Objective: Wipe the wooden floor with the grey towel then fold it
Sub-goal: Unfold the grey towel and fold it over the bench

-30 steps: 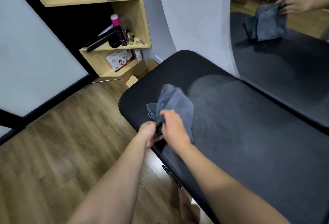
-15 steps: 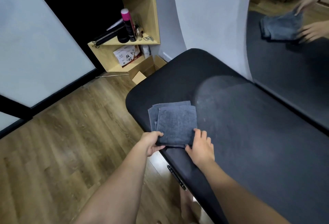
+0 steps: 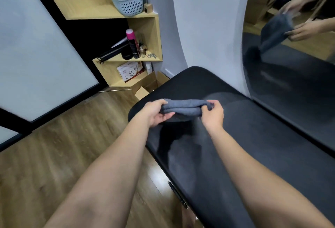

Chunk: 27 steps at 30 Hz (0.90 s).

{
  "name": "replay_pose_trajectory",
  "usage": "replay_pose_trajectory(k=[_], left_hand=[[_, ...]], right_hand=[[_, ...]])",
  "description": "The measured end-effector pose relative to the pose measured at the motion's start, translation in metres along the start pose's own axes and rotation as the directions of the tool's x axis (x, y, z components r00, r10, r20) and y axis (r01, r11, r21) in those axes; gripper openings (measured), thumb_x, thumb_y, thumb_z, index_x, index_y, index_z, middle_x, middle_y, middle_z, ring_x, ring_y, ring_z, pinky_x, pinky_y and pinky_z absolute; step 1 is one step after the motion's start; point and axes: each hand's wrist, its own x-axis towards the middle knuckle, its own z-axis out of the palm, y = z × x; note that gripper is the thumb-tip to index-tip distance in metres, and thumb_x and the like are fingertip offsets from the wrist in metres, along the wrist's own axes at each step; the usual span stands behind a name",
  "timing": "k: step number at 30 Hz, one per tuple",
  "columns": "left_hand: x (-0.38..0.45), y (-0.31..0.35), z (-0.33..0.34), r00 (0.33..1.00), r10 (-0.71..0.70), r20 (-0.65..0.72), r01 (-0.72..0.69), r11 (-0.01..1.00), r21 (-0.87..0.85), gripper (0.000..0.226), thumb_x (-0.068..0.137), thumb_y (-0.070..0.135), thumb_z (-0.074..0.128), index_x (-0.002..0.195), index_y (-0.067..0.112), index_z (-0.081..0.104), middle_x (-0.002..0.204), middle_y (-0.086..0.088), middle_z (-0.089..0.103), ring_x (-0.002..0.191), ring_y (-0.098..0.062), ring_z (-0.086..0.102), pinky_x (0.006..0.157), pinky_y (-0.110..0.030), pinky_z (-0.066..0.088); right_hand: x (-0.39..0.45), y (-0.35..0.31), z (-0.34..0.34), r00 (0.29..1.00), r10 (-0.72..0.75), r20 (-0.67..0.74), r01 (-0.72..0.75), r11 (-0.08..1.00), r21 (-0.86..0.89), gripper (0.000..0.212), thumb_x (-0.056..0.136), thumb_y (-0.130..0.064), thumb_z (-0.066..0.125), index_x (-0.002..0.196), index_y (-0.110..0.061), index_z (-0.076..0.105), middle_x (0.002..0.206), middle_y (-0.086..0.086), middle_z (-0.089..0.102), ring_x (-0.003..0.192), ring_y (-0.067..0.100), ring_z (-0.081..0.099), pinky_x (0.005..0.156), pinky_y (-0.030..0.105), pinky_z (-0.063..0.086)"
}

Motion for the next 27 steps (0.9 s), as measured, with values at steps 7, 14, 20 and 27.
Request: replay_pose_trajectory(k=[7, 14, 20, 27], left_hand=[[-0.009, 0.018, 0.001, 0.971, 0.188, 0.148, -0.195, 0.980, 0.028, 0.019, 0.097, 0.016, 0.061, 0.116, 0.015, 0.057, 0.102, -0.010, 0.077, 0.087, -0.028, 0.076, 0.063, -0.030, 0.060], [0.013, -0.156, -0.057, 0.966, -0.251, -0.063, 0.255, 0.965, 0.063, 0.016, 0.101, 0.009, 0.057, 0.116, 0.013, 0.053, 0.116, -0.013, 0.069, 0.085, -0.030, 0.074, 0.062, -0.031, 0.059], [0.005, -0.221, -0.085, 0.938, -0.264, -0.224, 0.329, 0.884, 0.334, 0.019, 0.089, 0.015, 0.061, 0.108, 0.015, 0.055, 0.096, -0.004, 0.070, 0.074, -0.022, 0.073, 0.080, -0.041, 0.054], [0.021, -0.158, -0.064, 0.796, 0.480, -0.368, 0.026, 0.581, 0.814, 0.034, 0.083, 0.032, 0.069, 0.108, 0.019, 0.049, 0.113, -0.004, 0.057, 0.109, -0.028, 0.057, 0.090, -0.041, 0.050]], right_hand=[[0.014, -0.032, -0.026, 0.978, -0.209, -0.005, 0.209, 0.975, 0.079, 0.031, 0.083, -0.010, 0.064, 0.106, -0.024, 0.047, 0.086, -0.008, 0.054, 0.066, -0.006, 0.051, 0.063, 0.008, 0.041], [-0.049, 0.106, -0.025, 0.938, 0.209, 0.278, -0.120, 0.945, -0.303, 0.027, 0.085, 0.000, 0.066, 0.104, -0.011, 0.052, 0.083, 0.003, 0.058, 0.083, 0.025, 0.056, 0.078, 0.033, 0.045], [-0.065, 0.153, -0.034, 0.835, 0.433, 0.340, -0.268, 0.859, -0.437, 0.022, 0.099, -0.021, 0.058, 0.079, -0.012, 0.055, 0.076, 0.004, 0.057, 0.075, 0.021, 0.055, 0.068, 0.029, 0.037], [-0.056, 0.137, -0.008, 0.736, 0.574, 0.359, -0.436, 0.807, -0.398, 0.041, 0.080, -0.046, 0.079, 0.093, -0.010, 0.064, 0.099, 0.005, 0.068, 0.089, 0.024, 0.066, 0.074, 0.033, 0.054]])
